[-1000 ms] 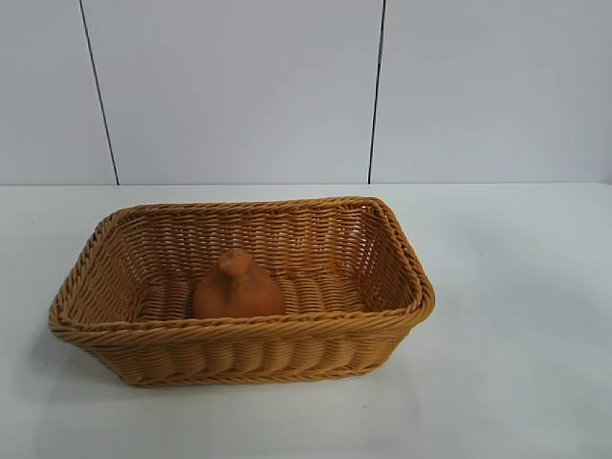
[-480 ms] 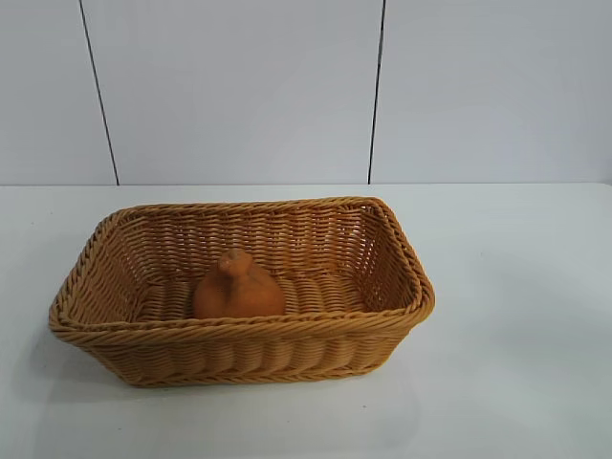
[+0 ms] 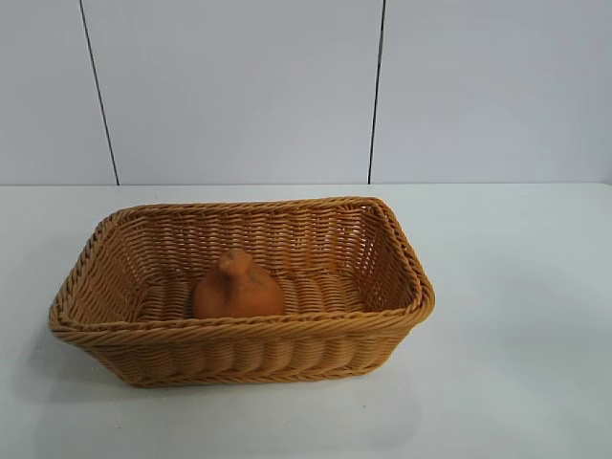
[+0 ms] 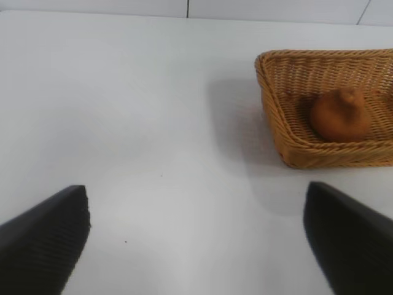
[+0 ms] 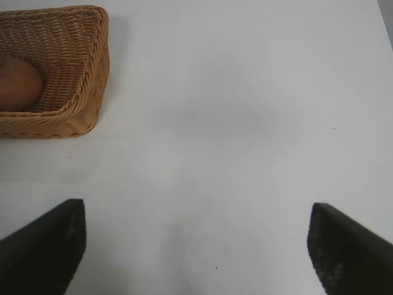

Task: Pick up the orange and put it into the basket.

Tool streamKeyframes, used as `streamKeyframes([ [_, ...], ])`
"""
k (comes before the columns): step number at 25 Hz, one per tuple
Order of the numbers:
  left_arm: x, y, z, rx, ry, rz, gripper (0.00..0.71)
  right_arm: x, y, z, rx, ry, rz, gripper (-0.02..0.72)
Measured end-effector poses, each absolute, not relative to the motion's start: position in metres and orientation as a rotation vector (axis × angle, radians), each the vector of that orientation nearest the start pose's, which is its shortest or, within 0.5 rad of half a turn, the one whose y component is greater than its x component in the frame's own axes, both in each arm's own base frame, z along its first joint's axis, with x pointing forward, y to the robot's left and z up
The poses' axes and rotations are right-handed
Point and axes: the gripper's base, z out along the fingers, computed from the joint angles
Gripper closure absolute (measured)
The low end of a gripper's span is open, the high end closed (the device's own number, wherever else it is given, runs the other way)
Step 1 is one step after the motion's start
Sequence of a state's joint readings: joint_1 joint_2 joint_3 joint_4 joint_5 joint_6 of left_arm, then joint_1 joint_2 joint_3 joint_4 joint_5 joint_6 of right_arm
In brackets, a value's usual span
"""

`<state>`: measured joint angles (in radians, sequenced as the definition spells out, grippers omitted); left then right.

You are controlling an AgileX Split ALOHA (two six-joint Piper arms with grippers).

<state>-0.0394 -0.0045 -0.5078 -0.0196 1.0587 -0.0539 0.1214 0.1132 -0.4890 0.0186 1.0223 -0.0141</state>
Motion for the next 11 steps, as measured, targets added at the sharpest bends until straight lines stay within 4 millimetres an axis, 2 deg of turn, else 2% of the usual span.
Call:
streamKeyframes([
  [4,-0.006,-0.001,0.280,-0.014,2.031,-0.082,0.037,-0.002,0.001,0.277,-0.095,2.018,0.064,0.026],
  [11,-0.006,-0.001,0.280,-0.014,2.031,-0.082,0.037,-0.003,0.001,0.277,-0.087,2.012,0.063,0.026],
])
